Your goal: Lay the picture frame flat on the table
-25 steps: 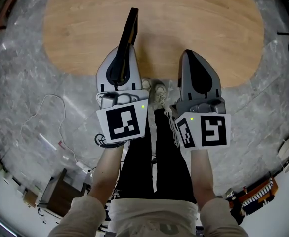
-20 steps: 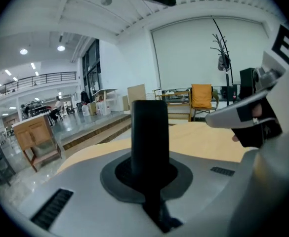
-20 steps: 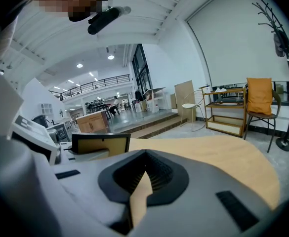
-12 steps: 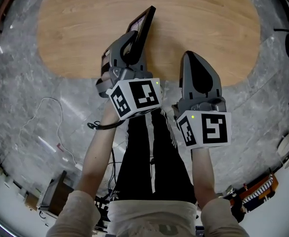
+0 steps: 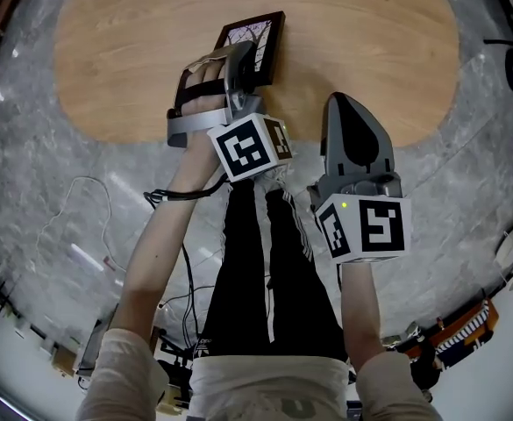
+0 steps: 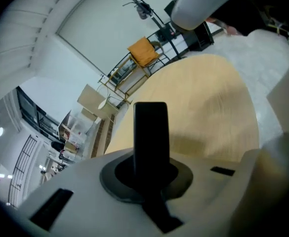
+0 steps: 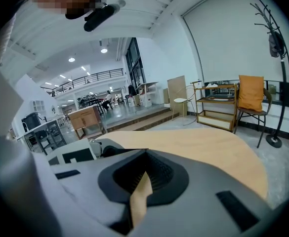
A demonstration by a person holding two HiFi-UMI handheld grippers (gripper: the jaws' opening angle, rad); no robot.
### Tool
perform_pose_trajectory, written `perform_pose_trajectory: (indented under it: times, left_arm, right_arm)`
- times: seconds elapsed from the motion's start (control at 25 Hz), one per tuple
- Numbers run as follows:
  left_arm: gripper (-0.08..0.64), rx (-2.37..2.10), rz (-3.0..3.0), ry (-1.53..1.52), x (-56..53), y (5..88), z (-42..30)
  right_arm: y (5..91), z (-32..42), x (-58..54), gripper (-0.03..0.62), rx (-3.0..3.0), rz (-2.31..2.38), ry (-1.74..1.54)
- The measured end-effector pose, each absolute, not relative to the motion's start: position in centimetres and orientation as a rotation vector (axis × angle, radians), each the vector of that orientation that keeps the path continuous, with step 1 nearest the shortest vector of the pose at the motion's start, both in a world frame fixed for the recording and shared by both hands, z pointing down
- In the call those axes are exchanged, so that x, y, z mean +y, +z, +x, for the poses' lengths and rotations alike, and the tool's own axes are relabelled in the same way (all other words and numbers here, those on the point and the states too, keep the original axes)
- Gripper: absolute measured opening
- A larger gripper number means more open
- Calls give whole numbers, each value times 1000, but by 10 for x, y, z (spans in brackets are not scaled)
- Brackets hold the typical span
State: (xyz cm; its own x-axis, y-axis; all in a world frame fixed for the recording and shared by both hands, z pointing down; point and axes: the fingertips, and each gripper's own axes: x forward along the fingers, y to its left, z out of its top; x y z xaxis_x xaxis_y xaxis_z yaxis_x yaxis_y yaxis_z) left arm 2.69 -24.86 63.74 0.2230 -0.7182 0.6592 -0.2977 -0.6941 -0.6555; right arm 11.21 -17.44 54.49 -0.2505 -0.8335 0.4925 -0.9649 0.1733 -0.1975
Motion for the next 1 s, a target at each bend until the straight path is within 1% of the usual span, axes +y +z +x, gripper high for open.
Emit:
perform_pose_trajectory:
  times: [0.36, 0.72, 0.76, 0.88, 0.92, 1.0]
  left_arm:
    - [18, 785, -1993, -1593, -249, 668, 35]
    - [20, 650, -1892, -1638, -239, 686, 44]
    - [29, 639, -1936, -1642, -235, 691, 46]
    - [138, 566, -2021, -1708, -223, 704, 46]
    - [160, 547, -2029, -1726, -221, 707, 46]
    - [178, 525, -2044, -1743, -218, 710, 47]
  right_arm:
    - [556, 116, -169, 6, -2179, 1700, 744]
    - [559, 114, -165, 6, -2193, 1666, 768]
    - [560, 114, -164, 6, -2201, 1657, 777]
    - [561, 114, -162, 6, -2211, 1650, 811]
    - [562, 116, -162, 6, -2211, 1654, 820]
    - [562, 118, -162, 6, -2210, 1662, 837]
